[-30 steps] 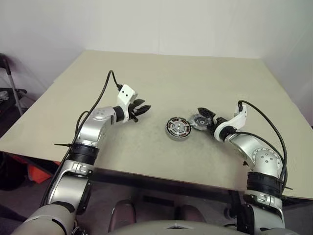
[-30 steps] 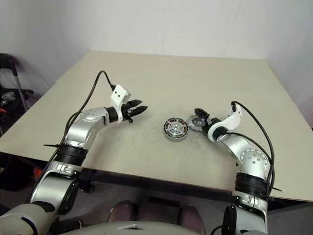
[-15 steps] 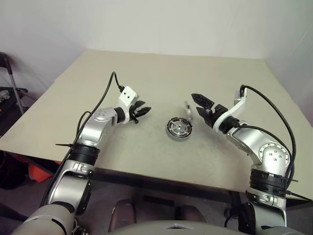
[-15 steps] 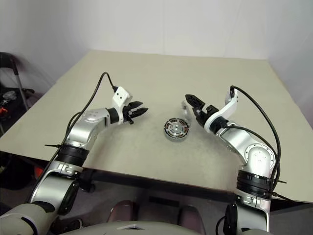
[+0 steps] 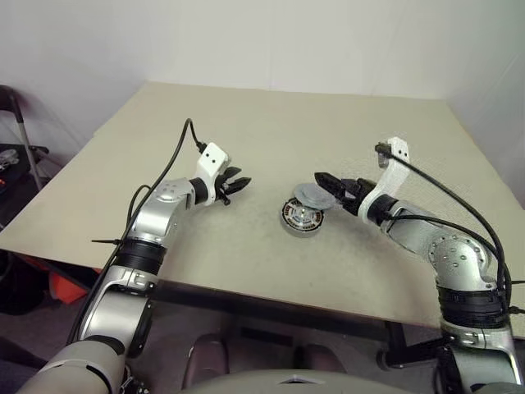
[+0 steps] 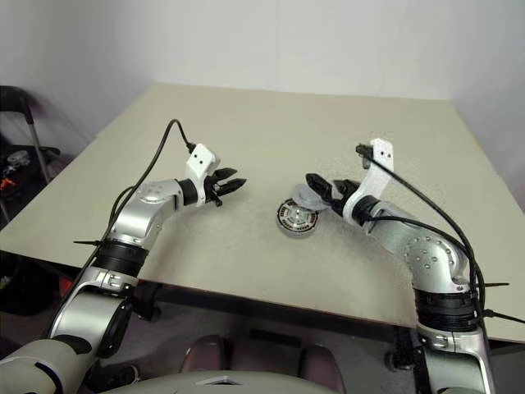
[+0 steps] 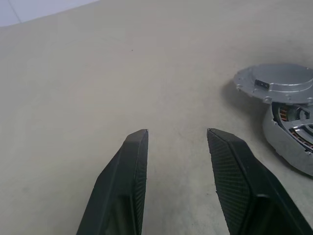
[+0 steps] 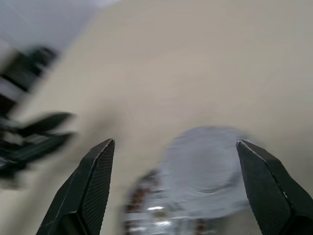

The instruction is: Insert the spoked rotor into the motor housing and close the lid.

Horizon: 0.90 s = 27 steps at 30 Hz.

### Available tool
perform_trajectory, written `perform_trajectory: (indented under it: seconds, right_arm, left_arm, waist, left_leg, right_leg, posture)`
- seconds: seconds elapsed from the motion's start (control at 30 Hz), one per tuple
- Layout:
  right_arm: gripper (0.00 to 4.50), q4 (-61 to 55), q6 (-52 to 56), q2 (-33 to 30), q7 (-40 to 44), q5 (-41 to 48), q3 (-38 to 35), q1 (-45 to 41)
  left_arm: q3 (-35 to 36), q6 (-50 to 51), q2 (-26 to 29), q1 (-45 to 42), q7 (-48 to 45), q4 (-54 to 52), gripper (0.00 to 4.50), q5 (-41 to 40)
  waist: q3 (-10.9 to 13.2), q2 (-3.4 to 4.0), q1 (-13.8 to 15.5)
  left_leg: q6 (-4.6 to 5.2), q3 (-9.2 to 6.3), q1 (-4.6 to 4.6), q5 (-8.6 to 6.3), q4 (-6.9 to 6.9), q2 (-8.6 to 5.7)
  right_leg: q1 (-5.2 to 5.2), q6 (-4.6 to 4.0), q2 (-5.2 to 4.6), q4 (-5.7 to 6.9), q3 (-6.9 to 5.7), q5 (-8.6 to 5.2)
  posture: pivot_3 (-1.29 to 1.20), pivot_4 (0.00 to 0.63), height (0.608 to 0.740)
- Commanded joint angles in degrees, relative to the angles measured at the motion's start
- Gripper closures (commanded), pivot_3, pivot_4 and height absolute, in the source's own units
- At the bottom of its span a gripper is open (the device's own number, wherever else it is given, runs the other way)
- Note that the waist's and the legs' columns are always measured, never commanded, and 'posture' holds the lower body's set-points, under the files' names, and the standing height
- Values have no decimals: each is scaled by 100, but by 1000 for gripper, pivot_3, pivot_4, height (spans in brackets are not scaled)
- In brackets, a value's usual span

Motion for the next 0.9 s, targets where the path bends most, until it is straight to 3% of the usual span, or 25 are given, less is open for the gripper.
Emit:
perform_trajectory:
  seconds: [0.03,0.27,0.53,0.9]
  right_arm:
    - [49,-91,-1088,-386,789,-1756,644,-100]
    - [49,96,-1563,-191,1604,-2687,754,-233]
    - [49,1232,-1190,649,1888,-2766,599,-667]
    - [49,1763,-1145,1001,2081,-3147,472,-769]
  left_arm:
    - [98,-128,25,-120,28,-88,2472,-8]
    - [107,-136,37,-72,49,-109,2472,3]
    - [87,-136,19,2,111,-175,2472,15]
    - [116,-98,78,101,156,-297,2472,-4]
  waist:
    - [1,-1,-5]
    - [2,-2,-17]
    - [1,-2,-55]
    - [2,-2,-55]
  left_leg:
    - [0,0,0,0,0,1]
    - [5,0,-1,-2,1,0]
    - [6,0,4,-2,8,1]
    - [7,0,5,-2,9,3]
  right_leg:
    - [0,0,1,0,0,0]
    - [-2,-32,1,0,2,17]
    - [1,-41,2,7,2,22]
    - [1,-43,3,9,1,22]
  posture:
    - [0,0,740]
    - [0,0,740]
    - [0,0,740]
    - [0,0,740]
